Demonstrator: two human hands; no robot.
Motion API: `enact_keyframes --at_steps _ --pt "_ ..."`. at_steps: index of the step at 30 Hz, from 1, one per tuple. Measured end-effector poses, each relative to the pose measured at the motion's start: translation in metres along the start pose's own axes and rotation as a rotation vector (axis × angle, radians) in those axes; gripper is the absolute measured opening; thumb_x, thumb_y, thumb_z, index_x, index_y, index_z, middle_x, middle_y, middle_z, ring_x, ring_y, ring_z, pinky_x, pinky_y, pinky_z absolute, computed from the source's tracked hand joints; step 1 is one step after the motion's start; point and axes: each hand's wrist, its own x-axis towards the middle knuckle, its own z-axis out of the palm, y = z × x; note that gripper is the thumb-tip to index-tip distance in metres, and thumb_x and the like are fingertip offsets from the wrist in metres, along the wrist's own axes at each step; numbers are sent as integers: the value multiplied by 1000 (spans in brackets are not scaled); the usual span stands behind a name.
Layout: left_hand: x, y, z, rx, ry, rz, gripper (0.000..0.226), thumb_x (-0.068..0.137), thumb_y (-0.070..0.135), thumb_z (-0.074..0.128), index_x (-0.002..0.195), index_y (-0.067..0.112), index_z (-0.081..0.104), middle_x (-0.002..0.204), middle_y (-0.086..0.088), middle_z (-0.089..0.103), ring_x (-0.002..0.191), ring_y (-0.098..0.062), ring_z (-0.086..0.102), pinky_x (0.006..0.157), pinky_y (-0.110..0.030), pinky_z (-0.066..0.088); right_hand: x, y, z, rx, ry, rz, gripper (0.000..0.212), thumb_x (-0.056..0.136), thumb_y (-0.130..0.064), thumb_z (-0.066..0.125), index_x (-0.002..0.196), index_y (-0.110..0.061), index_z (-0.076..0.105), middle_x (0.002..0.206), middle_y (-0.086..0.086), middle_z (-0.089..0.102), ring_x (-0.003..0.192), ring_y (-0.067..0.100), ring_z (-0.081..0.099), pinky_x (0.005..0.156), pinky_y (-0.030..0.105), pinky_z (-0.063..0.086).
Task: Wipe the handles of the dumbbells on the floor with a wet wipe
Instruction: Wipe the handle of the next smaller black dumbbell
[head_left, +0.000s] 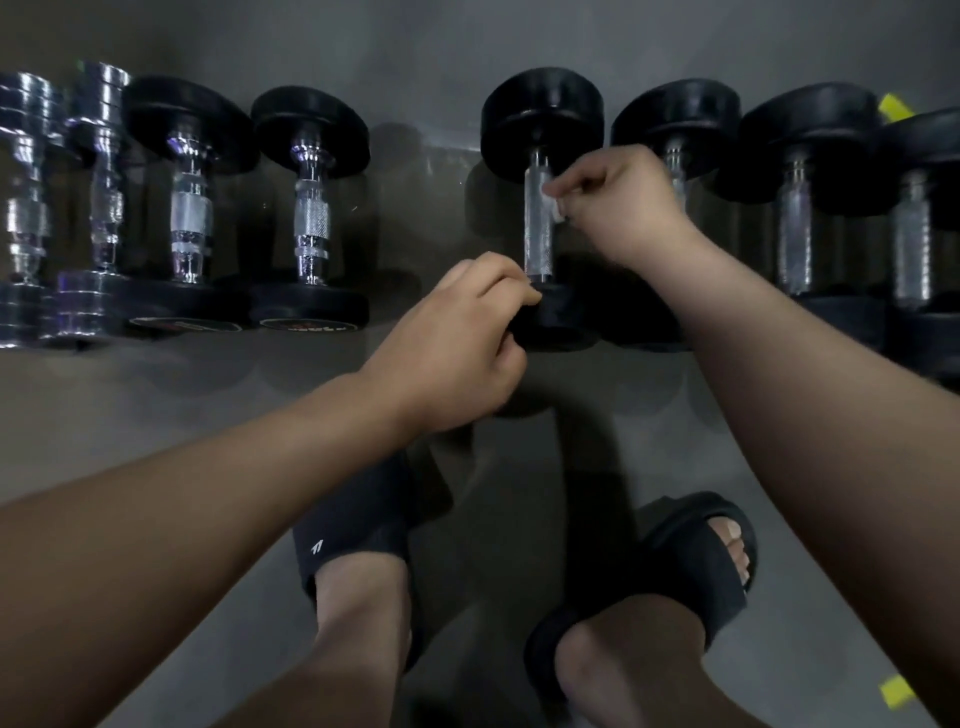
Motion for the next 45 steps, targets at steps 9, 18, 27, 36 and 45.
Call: enact_keyframes --at_steps 9,18,27,36,45 --pt "13 -2 7 -43 32 85 39 87 17 48 116 8 72 117 -2 60 107 -22 55 89 -42 51 -9 -2 3 -88 52 -94 19 91 -15 67 102 -23 80 97 -12 62 90 1 59 79 4 42" --pt "10 -3 12 -71 39 114 46 82 10 51 125 7 69 126 -2 62 117 -23 54 94 -41 51 -14 -3 6 -214 90 -273 20 95 -11 61 104 -11 79 103 10 65 91 18 63 81 13 43" --pt "9 -10 13 -89 40 117 52 80 9 50 128 11 69 129 -1 62 120 -23 54 104 -36 45 -7 -7 16 -382 79 -338 26 94 -4 56 111 -7 76 110 14 61 97 31 61 83 39 53" --pt "2 -16 18 -197 95 35 51 80 6 49 128 6 67 133 -4 60 124 -19 56 108 -28 43 -5 -17 10 -454 -9 -294 31 92 -9 51 114 -5 73 112 14 58 102 30 59 83 32 49" --pt "-9 -22 28 -205 87 -34 54 86 13 50 138 21 62 138 0 48 126 -19 51 105 -38 47 -10 -17 -2 -429 -45 -336 25 97 -8 59 116 -8 75 113 14 58 97 28 61 83 27 48"
